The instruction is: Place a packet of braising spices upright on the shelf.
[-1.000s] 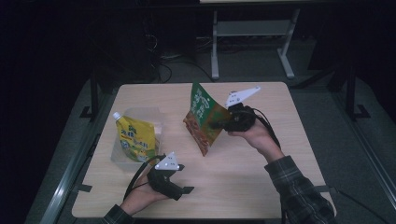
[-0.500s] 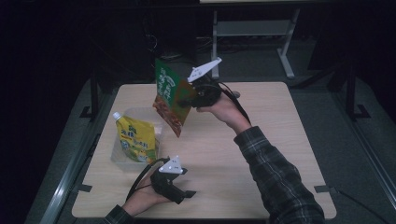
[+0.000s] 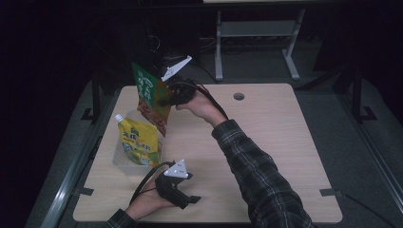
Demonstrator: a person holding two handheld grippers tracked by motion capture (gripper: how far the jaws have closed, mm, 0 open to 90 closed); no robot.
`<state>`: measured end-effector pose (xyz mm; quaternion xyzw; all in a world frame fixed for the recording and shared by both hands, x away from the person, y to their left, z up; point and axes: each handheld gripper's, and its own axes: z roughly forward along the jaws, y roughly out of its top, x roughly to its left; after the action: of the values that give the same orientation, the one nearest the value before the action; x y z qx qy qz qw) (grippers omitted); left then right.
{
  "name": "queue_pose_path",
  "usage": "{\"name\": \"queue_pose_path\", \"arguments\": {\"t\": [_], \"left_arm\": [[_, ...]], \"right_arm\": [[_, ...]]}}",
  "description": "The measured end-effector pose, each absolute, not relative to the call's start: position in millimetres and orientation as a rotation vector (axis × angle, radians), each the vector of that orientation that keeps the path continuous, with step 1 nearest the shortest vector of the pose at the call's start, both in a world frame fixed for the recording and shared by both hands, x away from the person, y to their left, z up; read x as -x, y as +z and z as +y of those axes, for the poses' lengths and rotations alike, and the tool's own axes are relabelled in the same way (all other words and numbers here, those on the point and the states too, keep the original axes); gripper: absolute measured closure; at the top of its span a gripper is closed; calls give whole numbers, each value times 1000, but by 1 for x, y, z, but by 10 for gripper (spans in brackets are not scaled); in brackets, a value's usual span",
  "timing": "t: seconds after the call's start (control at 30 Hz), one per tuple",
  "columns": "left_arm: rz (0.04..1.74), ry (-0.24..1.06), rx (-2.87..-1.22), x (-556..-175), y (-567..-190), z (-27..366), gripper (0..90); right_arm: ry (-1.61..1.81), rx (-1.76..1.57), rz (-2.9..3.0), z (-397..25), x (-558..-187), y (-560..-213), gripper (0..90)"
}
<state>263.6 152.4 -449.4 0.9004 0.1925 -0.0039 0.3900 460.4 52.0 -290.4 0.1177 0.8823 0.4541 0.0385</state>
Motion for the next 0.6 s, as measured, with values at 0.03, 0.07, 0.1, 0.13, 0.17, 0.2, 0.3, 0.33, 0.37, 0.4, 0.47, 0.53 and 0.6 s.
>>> {"name": "queue_pose_path", "arguments": {"t": [0.03, 0.07, 0.1, 0.13, 0.17, 0.2, 0.3, 0.33, 0.37, 0.4, 0.47, 0.53, 0.6], "left_arm": [[490, -11, -2289, -264, -449, 152, 140], [488, -11, -2289, -264, -449, 152, 139], [488, -11, -2289, -264, -449, 152, 139], [478, -8, -2298, -265, -449, 153, 139], [484, -9, -2291, -264, -449, 152, 140], [479, -7, -2294, -265, -449, 153, 140], [487, -10, -2288, -265, -448, 153, 140], [489, -12, -2291, -265, -448, 153, 139], [488, -9, -2291, -265, -448, 153, 139], [490, -11, -2290, -265, -448, 153, 139], [495, -16, -2283, -265, -449, 152, 140], [495, -16, -2286, -265, -449, 152, 140], [495, -19, -2285, -265, -449, 152, 139]], "right_arm": [[1390, -359, 2709, 54, -461, -292, 898], [1382, -356, 2713, 58, -462, -294, 898], [1382, -356, 2713, 58, -462, -294, 898], [1376, -353, 2716, 61, -463, -296, 898], [1372, -360, 2724, 64, -464, -298, 898], [1357, -357, 2729, 68, -465, -302, 898], [1339, -361, 2749, 74, -467, -310, 897], [1336, -361, 2756, 76, -467, -313, 897], [1328, -356, 2759, 77, -468, -317, 897], [1325, -361, 2769, 79, -468, -320, 896], [1304, -358, 2786, 83, -469, -326, 895], [1295, -367, 2794, 87, -469, -331, 891], [1283, -356, 2809, 89, -469, -334, 882]]}}
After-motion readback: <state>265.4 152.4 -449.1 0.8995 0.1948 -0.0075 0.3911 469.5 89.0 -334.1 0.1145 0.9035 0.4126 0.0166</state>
